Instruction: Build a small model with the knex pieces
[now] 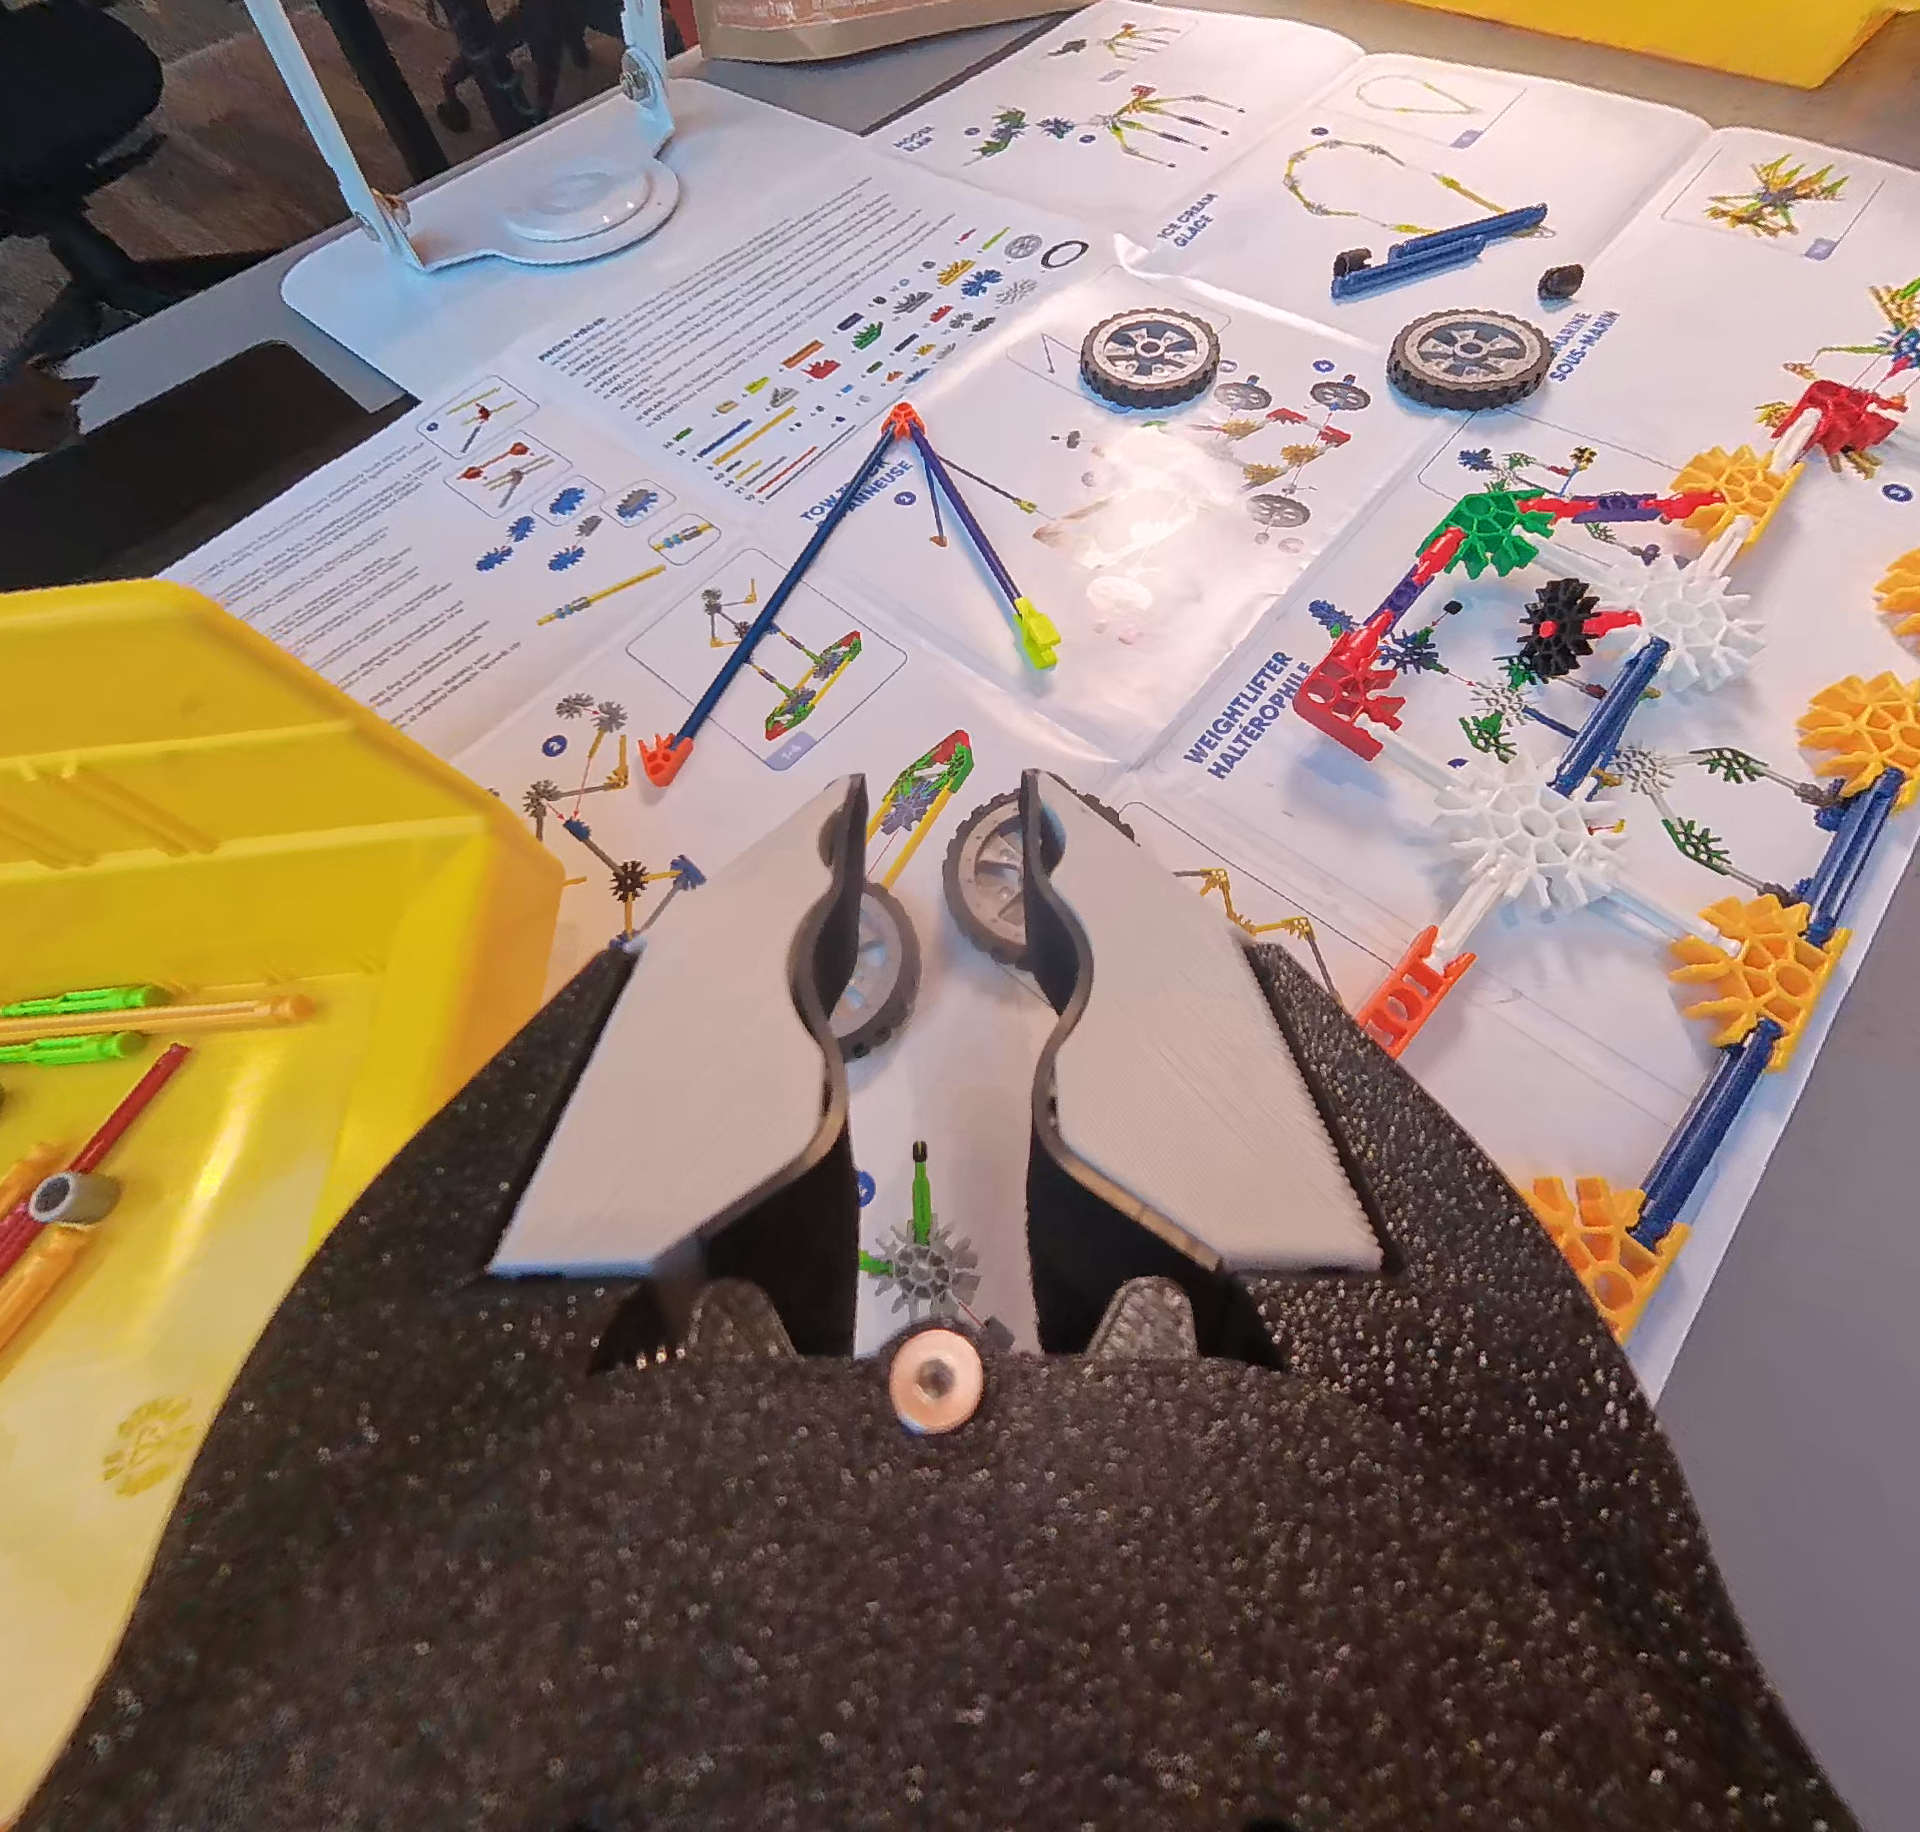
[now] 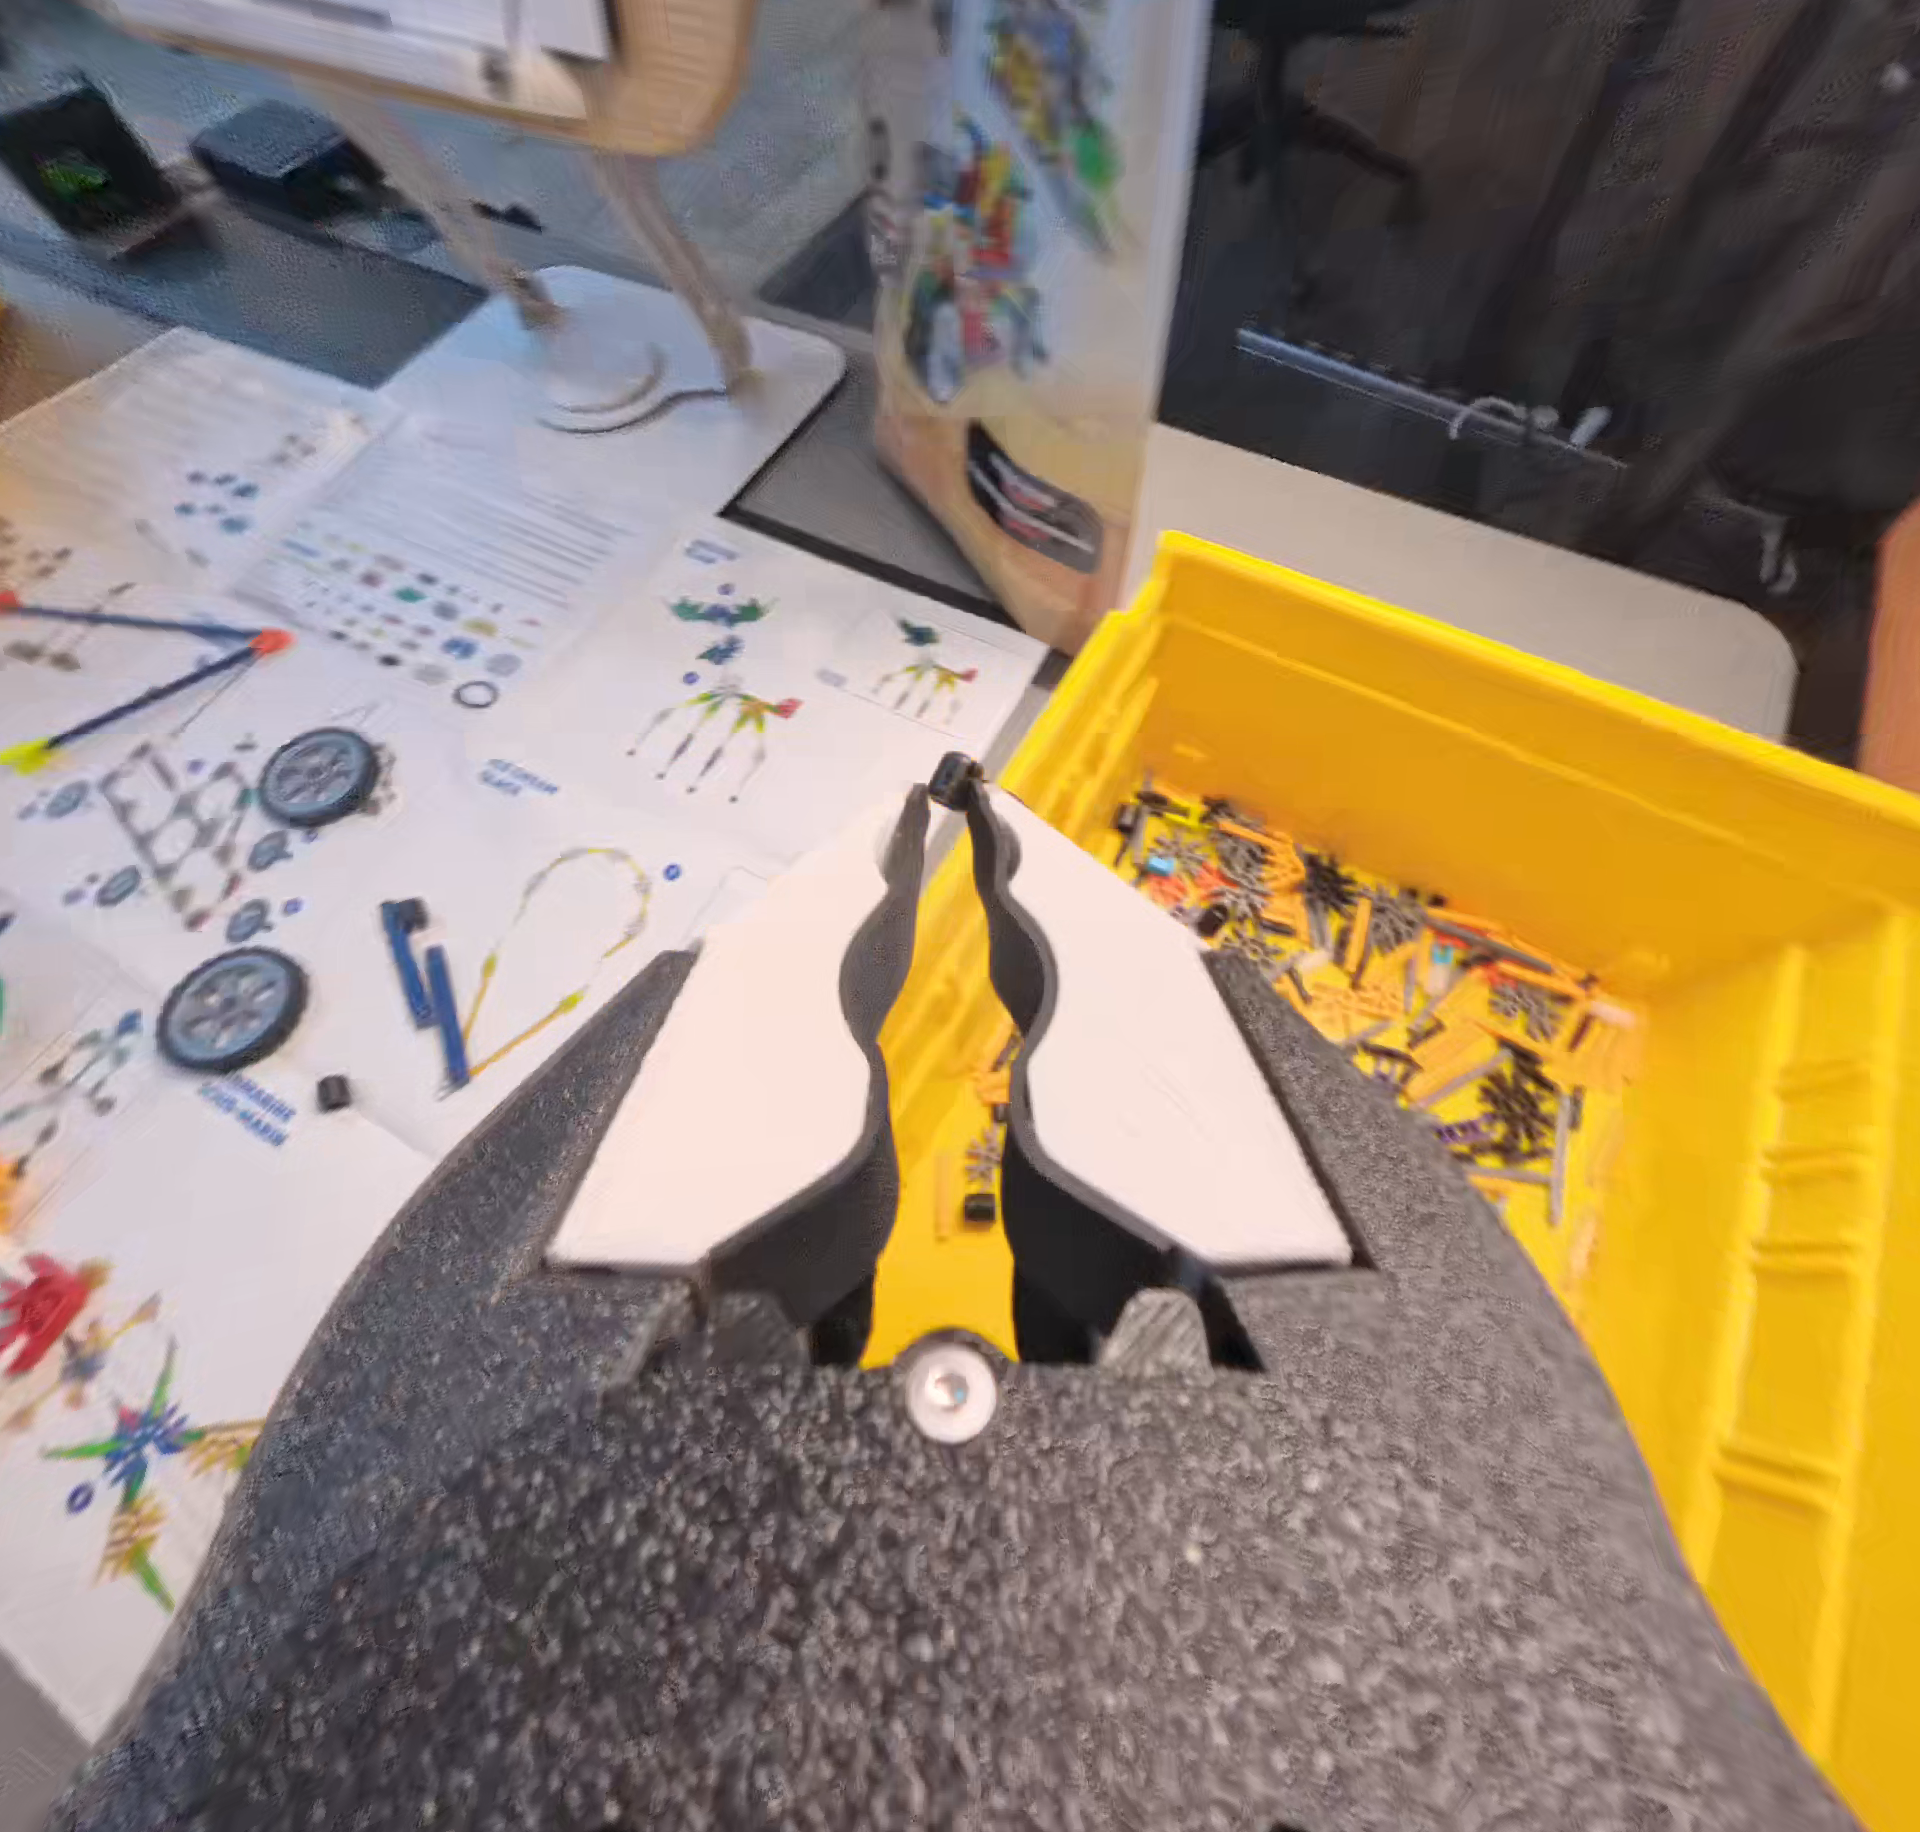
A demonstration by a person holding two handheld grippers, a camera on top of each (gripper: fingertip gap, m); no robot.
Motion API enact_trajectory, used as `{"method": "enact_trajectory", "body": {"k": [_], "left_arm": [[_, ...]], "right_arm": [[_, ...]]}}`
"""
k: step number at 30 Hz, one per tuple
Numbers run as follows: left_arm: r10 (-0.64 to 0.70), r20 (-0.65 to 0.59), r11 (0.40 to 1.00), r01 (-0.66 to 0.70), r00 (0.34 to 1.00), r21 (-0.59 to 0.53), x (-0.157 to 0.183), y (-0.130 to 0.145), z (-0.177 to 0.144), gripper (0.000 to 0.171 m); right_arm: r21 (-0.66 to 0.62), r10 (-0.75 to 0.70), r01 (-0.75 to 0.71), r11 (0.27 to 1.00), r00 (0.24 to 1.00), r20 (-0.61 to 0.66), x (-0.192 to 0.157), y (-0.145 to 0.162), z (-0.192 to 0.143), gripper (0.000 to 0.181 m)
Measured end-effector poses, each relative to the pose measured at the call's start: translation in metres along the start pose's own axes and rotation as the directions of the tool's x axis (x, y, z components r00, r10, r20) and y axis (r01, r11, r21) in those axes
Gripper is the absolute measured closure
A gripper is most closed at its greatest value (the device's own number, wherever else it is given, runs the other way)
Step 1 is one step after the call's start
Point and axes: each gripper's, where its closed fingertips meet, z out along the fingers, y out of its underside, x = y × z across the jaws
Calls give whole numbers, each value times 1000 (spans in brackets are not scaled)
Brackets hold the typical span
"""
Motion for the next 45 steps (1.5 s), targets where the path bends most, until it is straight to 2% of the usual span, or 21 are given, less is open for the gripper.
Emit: {"method": "enact_trajectory", "body": {"k": [1, 3, 6, 9, 13, 17, 19, 21, 23, 25, 27, 30, 33, 35, 38, 45], "left_arm": [[3, 0, 1000, -3, 1000, -4, 0, 0, 1, 144], [10, -1, 1000, -10, 1000, -2, 2, -1, 2, 144], [21, 2, 1000, -21, 1000, 9, 5, -4, -1, 145], [25, 10, 999, -25, 1000, 24, 4, -8, -5, 145], [25, 17, 998, -26, 1000, 52, 2, -14, -12, 144], [25, 18, 997, -26, 1000, 78, 1, -19, -15, 144], [31, 20, 995, -32, 999, 91, 1, -20, -15, 144], [42, 17, 992, -43, 999, 119, 3, -24, -16, 143], [52, 14, 986, -53, 999, 160, 5, -31, -18, 142], [58, 16, 978, -60, 998, 198, 6, -37, -19, 141], [71, 31, 969, -76, 997, 234, 7, -45, -21, 140], [96, 49, 948, -106, 994, 300, 13, -61, -24, 140], [106, 56, 937, -119, 993, 329, 21, -73, -24, 139], [108, 61, 936, -122, 992, 331, 27, -77, -22, 139], [110, 77, 944, -129, 991, 304, 35, -78, -19, 139], [104, 105, 953, -129, 989, 273, 46, -83, -15, 140]], "right_arm": [[-19, -108, 110, 994, 992, 71, -35, -6, 3, 175], [-118, -275, 294, 948, 948, 158, -87, 4, 14, 175], [-248, -360, 422, 872, 896, 260, -137, 33, 39, 175], [-357, -374, 463, 811, 880, 292, -152, 66, 67, 175], [-424, -315, 433, 795, 893, 322, -159, 95, 87, 175], [-433, -309, 429, 793, 895, 321, -159, 103, 88, 171], [-389, -318, 424, 818, 896, 309, -160, 90, 79, 165], [-275, -339, 405, 872, 905, 258, -153, 54, 61, 163], [-127, -330, 348, 929, 933, 143, -126, 4, 31, 163], [-1, -257, 257, 966, 966, 2, -79, -36, -4, 163], [50, -168, 174, 984, 980, -108, -23, -48, -29, 163], [10, -53, 55, 998, 985, -162, 43, -24, -35, 163], [-66, 26, -33, 997, 993, -115, 71, 17, -16, 163], [-144, 5, -19, 989, 995, -98, 81, 45, 0, 163], [-209, -21, 4, 978, 997, -77, 89, 71, 22, 164], [-299, -43, 39, 954, 999, -8, 92, 84, 71, 166]]}}
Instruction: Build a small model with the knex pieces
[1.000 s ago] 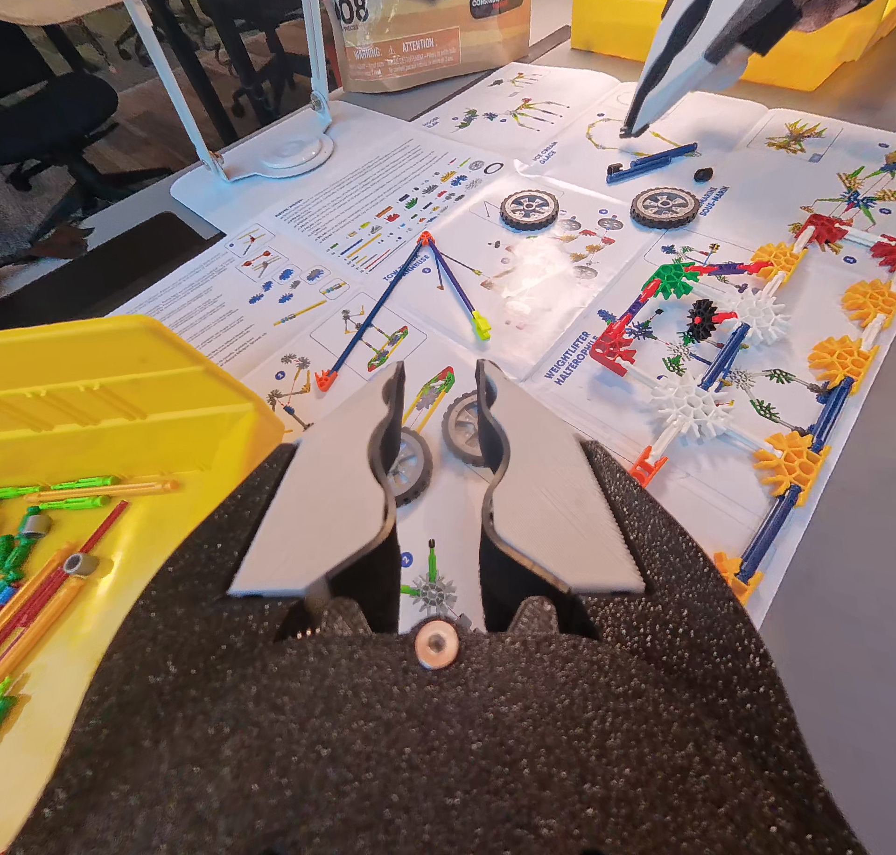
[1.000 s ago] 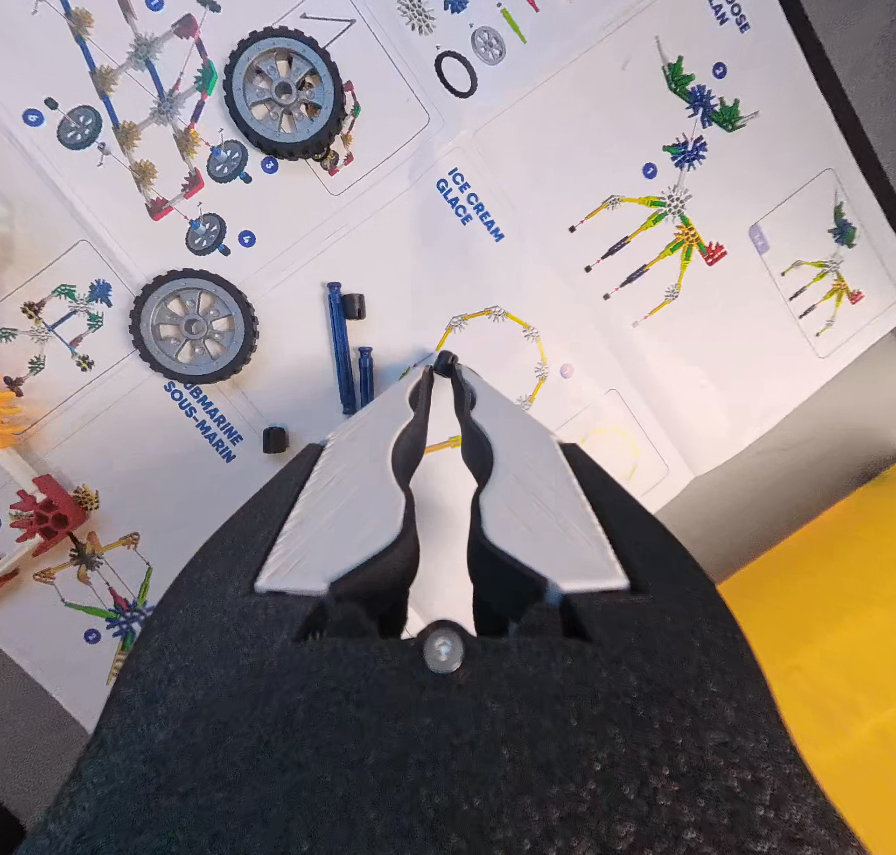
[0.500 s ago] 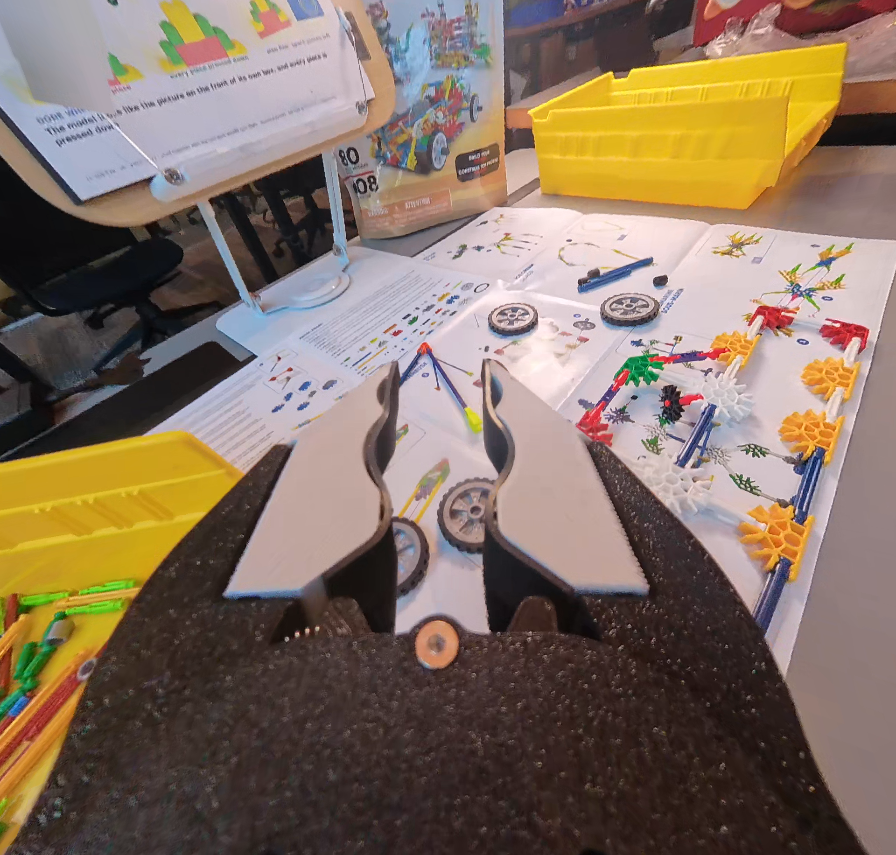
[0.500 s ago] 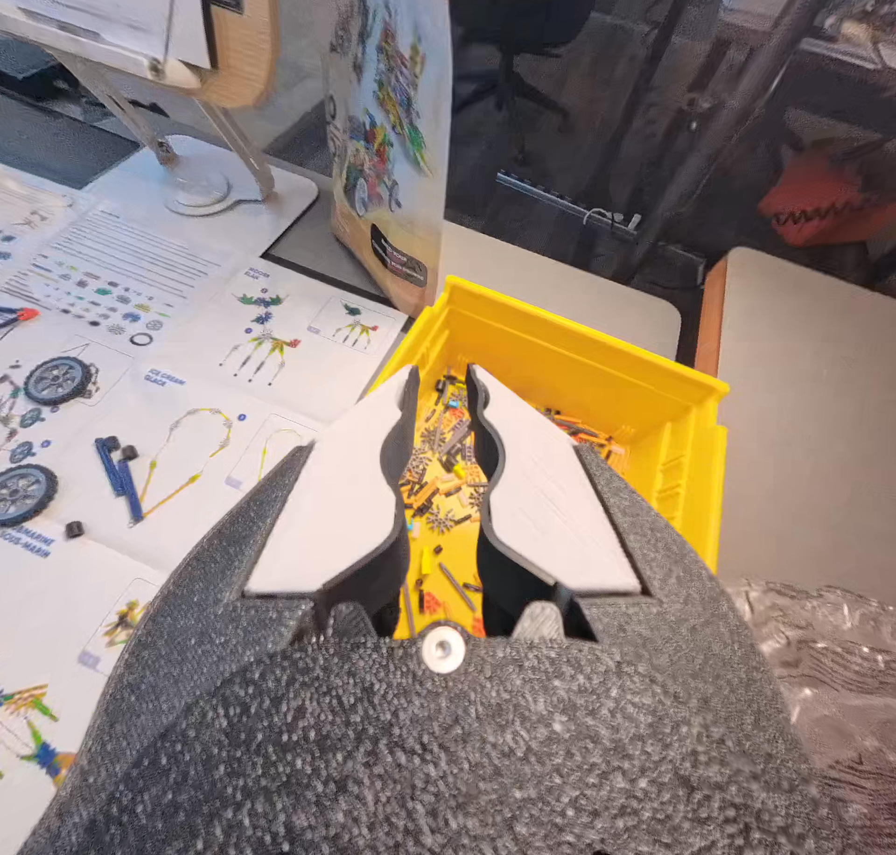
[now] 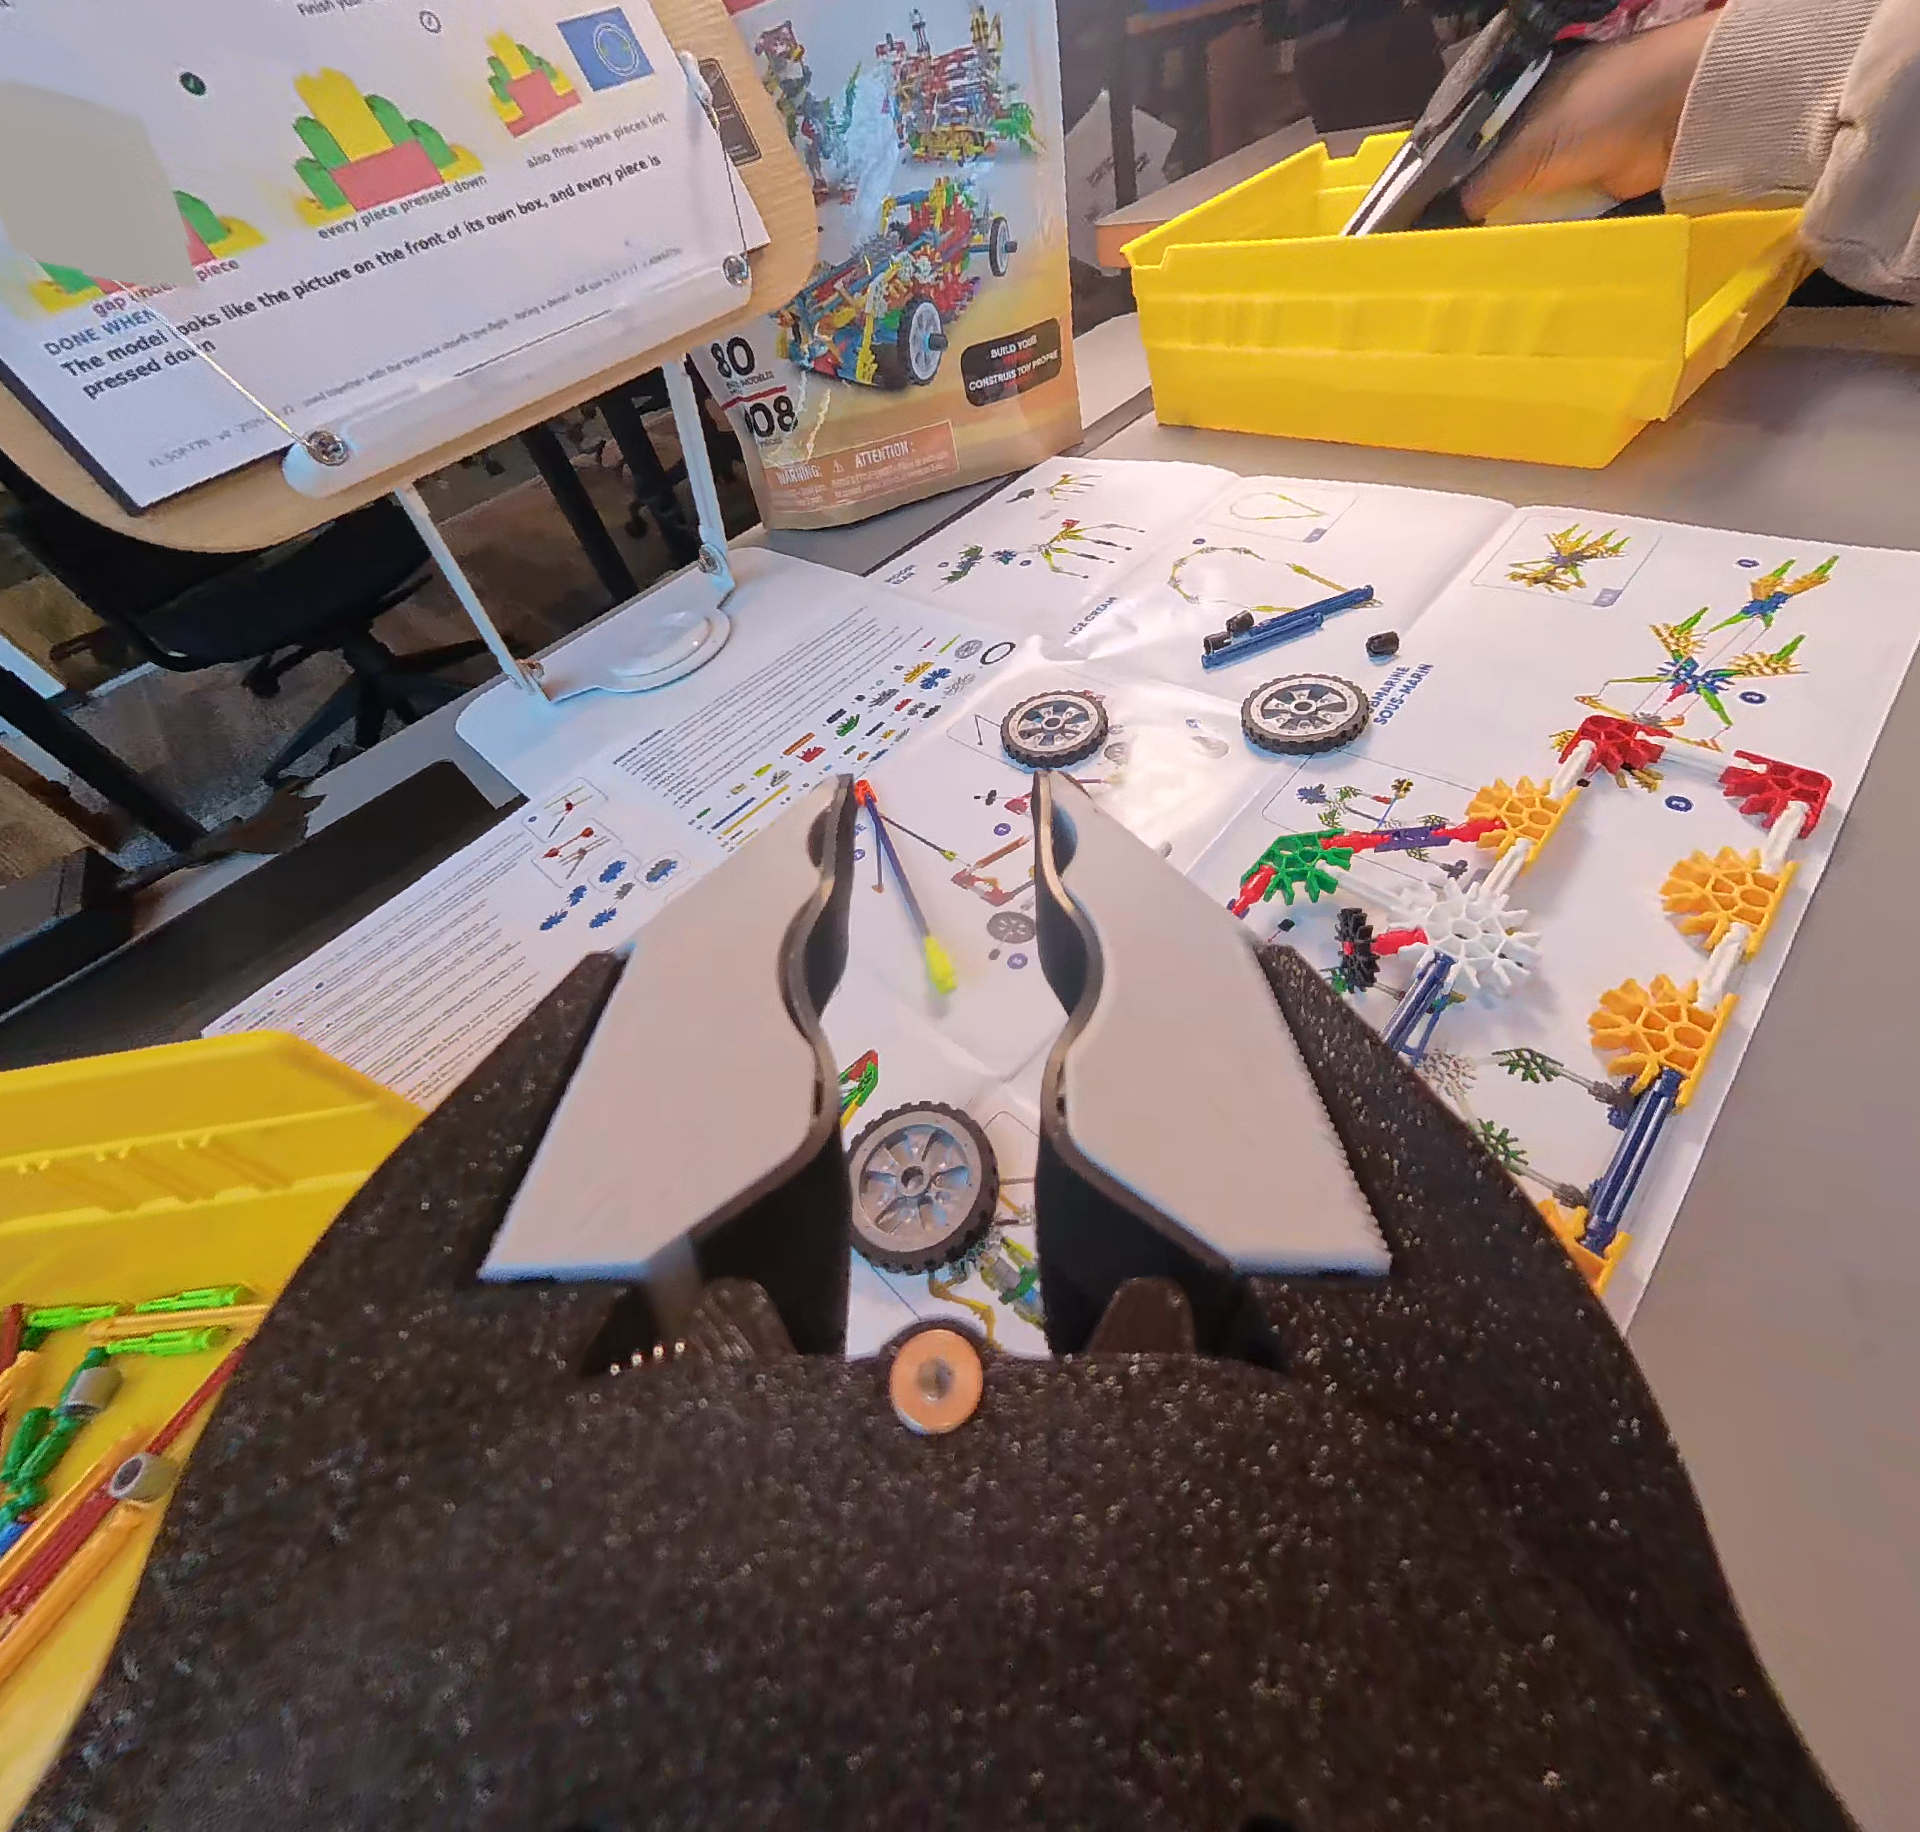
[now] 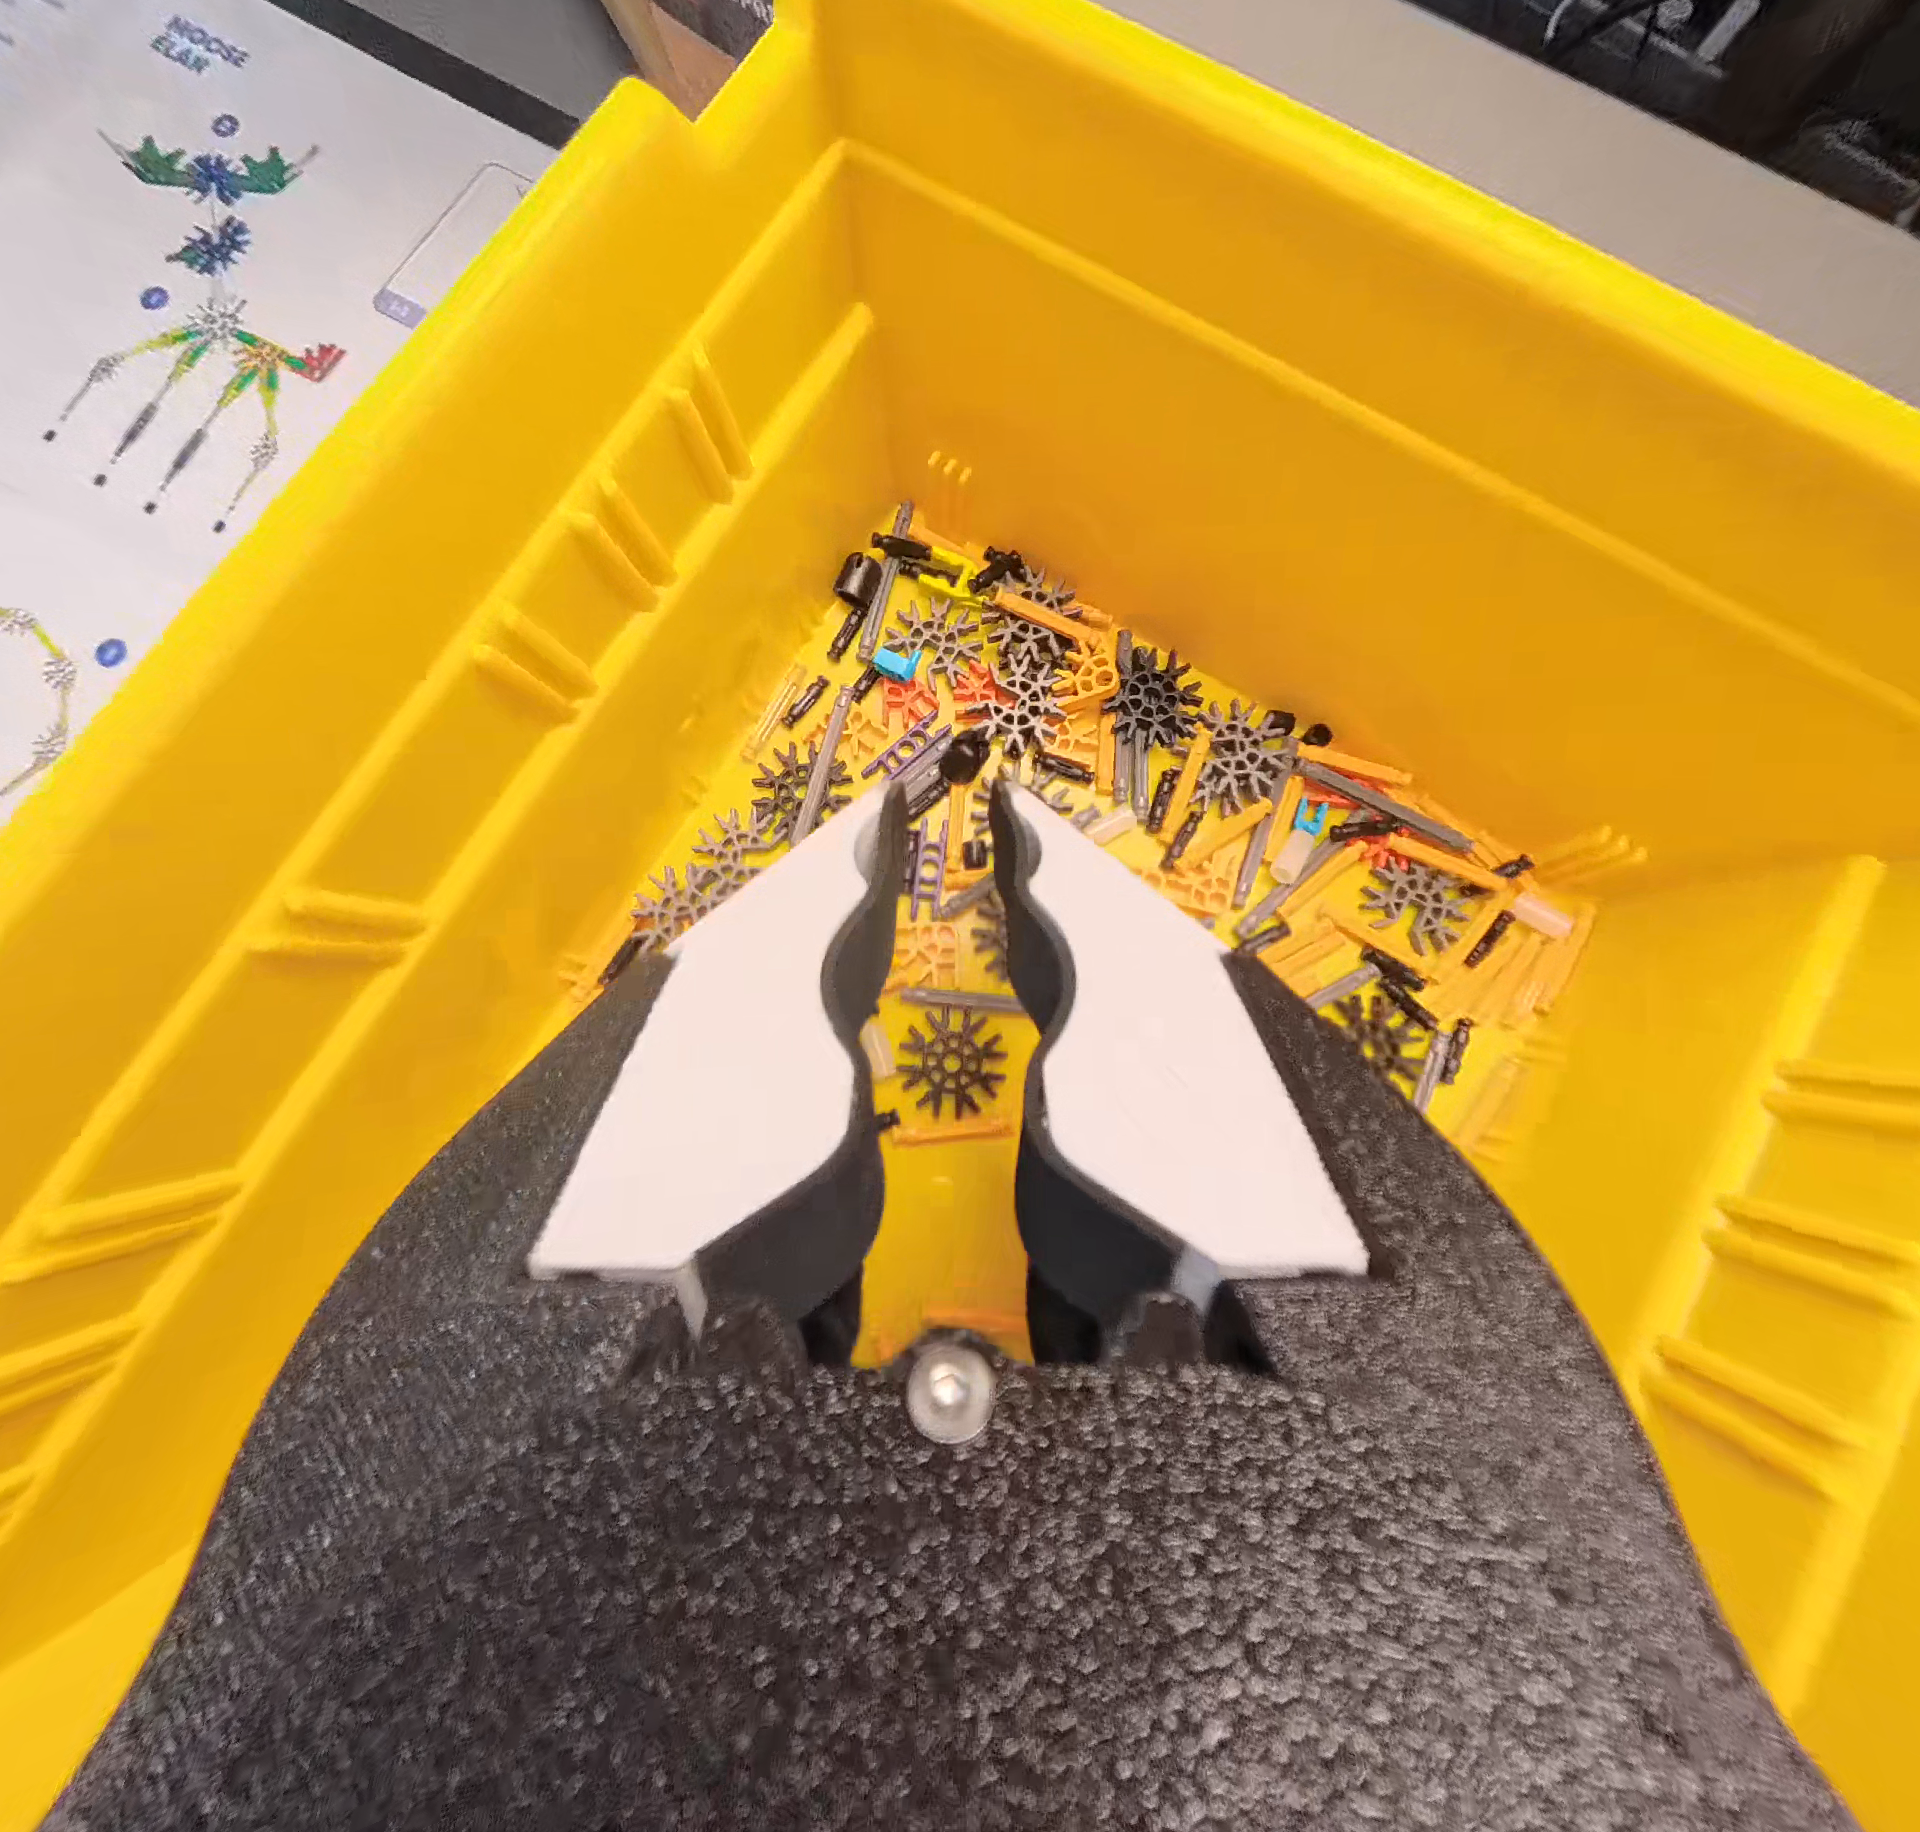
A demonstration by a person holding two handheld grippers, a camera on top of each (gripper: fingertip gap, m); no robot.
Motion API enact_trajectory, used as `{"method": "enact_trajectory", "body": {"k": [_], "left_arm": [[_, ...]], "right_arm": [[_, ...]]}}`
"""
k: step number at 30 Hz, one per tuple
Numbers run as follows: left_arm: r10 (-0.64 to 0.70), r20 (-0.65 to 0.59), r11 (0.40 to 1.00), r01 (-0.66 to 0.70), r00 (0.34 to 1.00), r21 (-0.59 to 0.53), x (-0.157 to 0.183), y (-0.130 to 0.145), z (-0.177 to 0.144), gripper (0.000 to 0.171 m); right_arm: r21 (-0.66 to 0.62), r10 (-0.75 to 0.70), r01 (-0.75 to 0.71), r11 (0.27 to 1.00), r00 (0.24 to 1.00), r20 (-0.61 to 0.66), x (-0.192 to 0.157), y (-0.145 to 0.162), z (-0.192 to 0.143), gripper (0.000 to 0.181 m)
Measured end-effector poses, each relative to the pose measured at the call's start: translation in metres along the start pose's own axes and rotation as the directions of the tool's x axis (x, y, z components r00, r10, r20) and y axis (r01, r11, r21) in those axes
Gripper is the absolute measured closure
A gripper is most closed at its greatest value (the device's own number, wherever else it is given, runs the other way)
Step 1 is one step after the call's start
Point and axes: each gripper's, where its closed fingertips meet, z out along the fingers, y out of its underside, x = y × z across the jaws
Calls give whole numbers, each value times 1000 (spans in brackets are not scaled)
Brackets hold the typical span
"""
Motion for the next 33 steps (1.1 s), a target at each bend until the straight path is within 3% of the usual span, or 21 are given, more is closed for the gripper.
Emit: {"method": "enact_trajectory", "body": {"k": [11, 14, 17, 20, 24, 28, 33], "left_arm": [[-14, 18, 1000, 14, 1000, -12, -3, 8, 4, 142], [-17, 15, 1000, 17, 1000, -3, -4, 8, 2, 142], [-20, 1, 1000, 20, 1000, 1, -5, 8, -3, 141], [-20, -20, 1000, 19, 1000, -14, -7, 11, -7, 141], [-16, -51, 1000, 15, 999, -15, -10, 11, -12, 141], [-7, -86, 1000, 7, 996, -1, -9, 8, -16, 140], [15, -92, 1000, -15, 996, -4, -14, 12, -30, 140]], "right_arm": [[-50, 29, -28, 998, 999, 14, 2, 3, 23, 176], [-9, 26, -26, 1000, 1000, 16, 0, -5, 14, 177], [118, -8, 4, 993, 999, 36, -14, -34, -18, 176], [245, -126, 103, 964, 989, 81, -59, -71, -64, 177], [224, -348, 309, 924, 923, 164, -148, -85, -86, 177], [57, -456, 456, 888, 861, 225, -221, -61, -56, 177], [-107, -450, 493, 863, 848, 282, -251, -13, 7, 177]]}}
